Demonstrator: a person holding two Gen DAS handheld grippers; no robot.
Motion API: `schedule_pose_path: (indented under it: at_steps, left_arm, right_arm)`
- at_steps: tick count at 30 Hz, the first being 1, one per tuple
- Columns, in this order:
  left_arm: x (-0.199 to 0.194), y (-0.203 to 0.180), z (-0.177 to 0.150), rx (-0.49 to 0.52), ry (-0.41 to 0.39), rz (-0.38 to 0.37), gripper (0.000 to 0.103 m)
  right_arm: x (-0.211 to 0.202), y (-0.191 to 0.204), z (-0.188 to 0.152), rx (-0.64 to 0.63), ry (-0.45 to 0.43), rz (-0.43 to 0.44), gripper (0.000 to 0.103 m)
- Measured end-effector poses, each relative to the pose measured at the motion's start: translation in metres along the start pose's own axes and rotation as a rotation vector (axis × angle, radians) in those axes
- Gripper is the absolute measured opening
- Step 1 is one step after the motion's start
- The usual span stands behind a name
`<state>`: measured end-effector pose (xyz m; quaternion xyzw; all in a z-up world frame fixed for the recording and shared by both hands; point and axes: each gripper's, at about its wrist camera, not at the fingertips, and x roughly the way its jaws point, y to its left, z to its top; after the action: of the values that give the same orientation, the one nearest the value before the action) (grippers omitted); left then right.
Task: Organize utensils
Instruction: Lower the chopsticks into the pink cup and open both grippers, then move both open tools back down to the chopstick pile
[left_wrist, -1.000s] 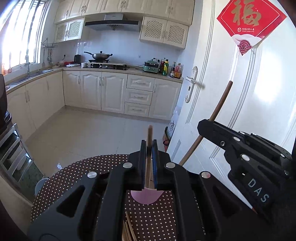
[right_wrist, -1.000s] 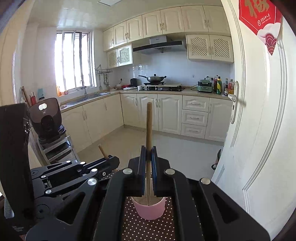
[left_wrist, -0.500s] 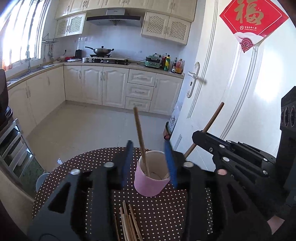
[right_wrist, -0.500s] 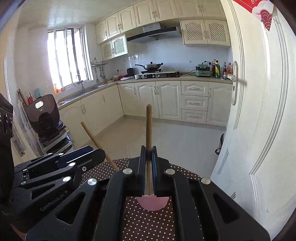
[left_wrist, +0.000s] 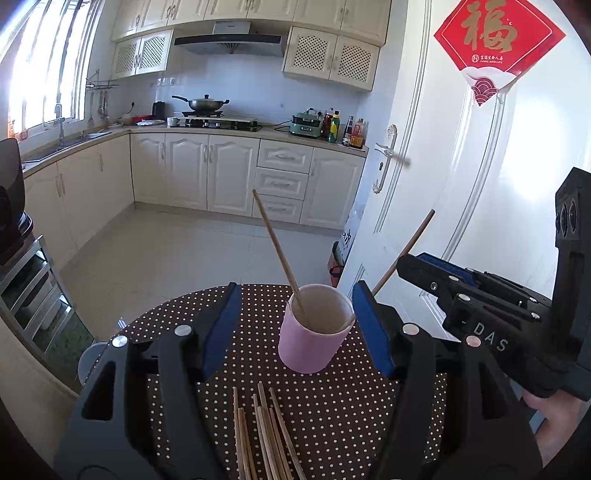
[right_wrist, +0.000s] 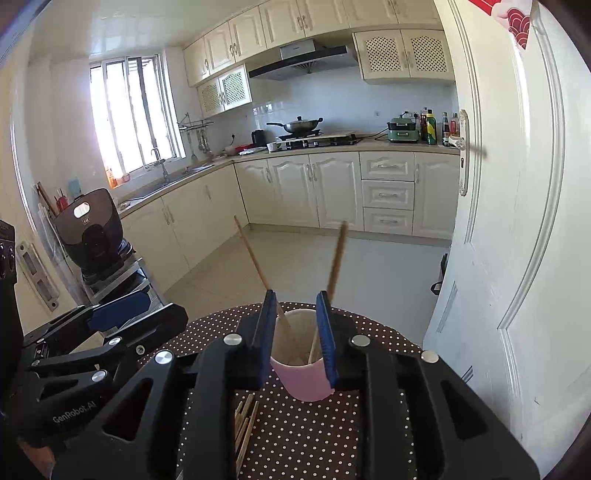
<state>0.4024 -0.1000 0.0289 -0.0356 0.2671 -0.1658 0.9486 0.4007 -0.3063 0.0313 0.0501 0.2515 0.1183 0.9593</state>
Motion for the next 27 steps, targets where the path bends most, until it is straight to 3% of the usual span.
schedule_pose_path:
  at_steps: [6,11,21,27]
  left_arm:
    - [-0.022,0.008,-0.013,0.044,0.024,0.015,0.063]
    - [-0.029,0.023,-0.037,0.075,0.106,0.027,0.063]
    - [0.003,0.057,-0.103,0.085,0.411,0.054,0.063]
    - [0.031,0.068,-0.145,0.093,0.557,0.076,0.063]
  right_arm:
    - [-0.012,0.009,-0.01,-0.011,0.044,0.008,0.029]
    - [0.001,0.021,-0.037,-0.028,0.179,0.045,0.029]
    - [0.041,0.041,-0.097,-0.009,0.444,0.114,0.031]
    - [0.055,0.043,-0.12,-0.01,0.51,0.116,0.035]
